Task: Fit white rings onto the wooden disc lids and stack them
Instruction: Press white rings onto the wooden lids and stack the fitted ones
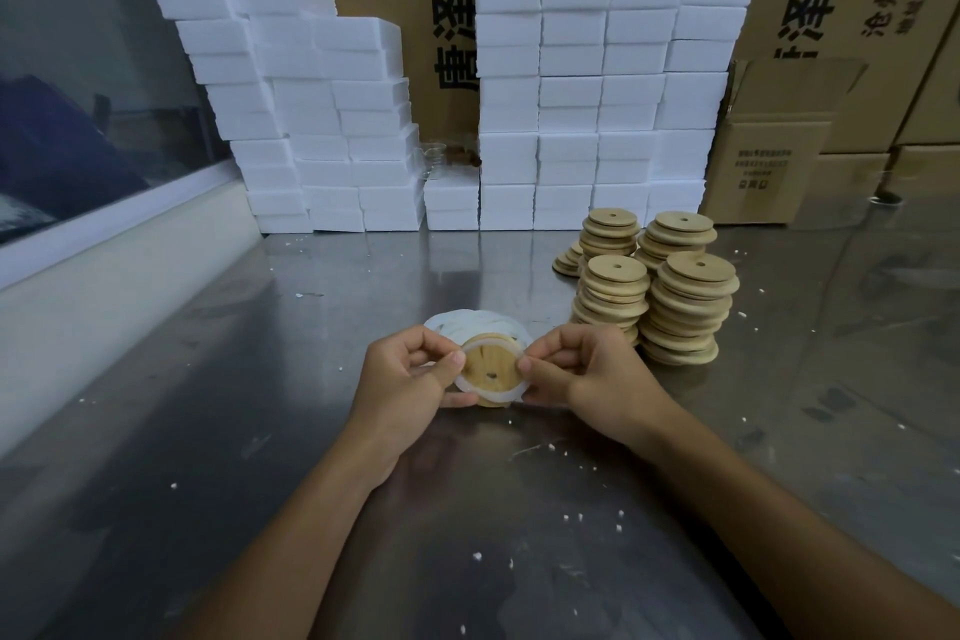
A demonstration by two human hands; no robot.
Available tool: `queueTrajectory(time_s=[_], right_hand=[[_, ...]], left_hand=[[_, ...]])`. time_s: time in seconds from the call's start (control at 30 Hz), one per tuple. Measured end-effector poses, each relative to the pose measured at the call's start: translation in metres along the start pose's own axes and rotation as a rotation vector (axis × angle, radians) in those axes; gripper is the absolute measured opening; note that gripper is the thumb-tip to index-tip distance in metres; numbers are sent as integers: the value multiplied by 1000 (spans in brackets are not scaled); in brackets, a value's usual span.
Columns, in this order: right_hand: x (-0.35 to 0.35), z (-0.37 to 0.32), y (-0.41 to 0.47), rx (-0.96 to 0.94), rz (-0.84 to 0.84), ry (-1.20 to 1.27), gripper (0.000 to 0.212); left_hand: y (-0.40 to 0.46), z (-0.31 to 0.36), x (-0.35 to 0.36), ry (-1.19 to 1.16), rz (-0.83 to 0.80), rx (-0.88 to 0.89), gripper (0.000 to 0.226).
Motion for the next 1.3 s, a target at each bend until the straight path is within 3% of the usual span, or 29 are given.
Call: queueTrajectory(time_s=[0.2, 0.3, 0.37, 0.5, 0.63, 0.8, 1.03, 1.17, 1.3], right_hand=[[-3, -36, -11, -350, 170, -355, 4], [8, -50, -19, -478, 131, -511, 8], [13, -50, -20, -491, 111, -555, 10], [9, -48, -19, -495, 163, -517, 6], [0, -38, -13, -397, 194, -325, 5], [-1, -24, -5, -243, 145, -159, 9], [-3, -25, -4, -196, 112, -64, 5], [1, -26, -7, -177, 100, 27, 23], [6, -19, -6, -89, 71, 197, 27]], left_hand=[[-5, 30, 6, 187, -22, 268, 30], [-12, 47, 12, 366, -6, 442, 22], [-14, 49, 13, 420, 4, 466, 24], [-10, 42, 10, 297, 28, 377, 33], [-10, 40, 5, 155, 70, 323, 30], [-9, 37, 3, 18, 85, 258, 23], [-7, 28, -4, -129, 134, 133, 20], [-8, 21, -3, -240, 131, 49, 16], [-8, 15, 1, -333, 126, -23, 15]])
Point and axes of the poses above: each hand's wrist, its own y-axis towards the middle knuckle, its own x-axis out of the palm, z = x × y, the point moved 10 cm from there along y, towards the middle knuckle, and after that the axes turned 3 degrees about x, right-handed, at the moved point
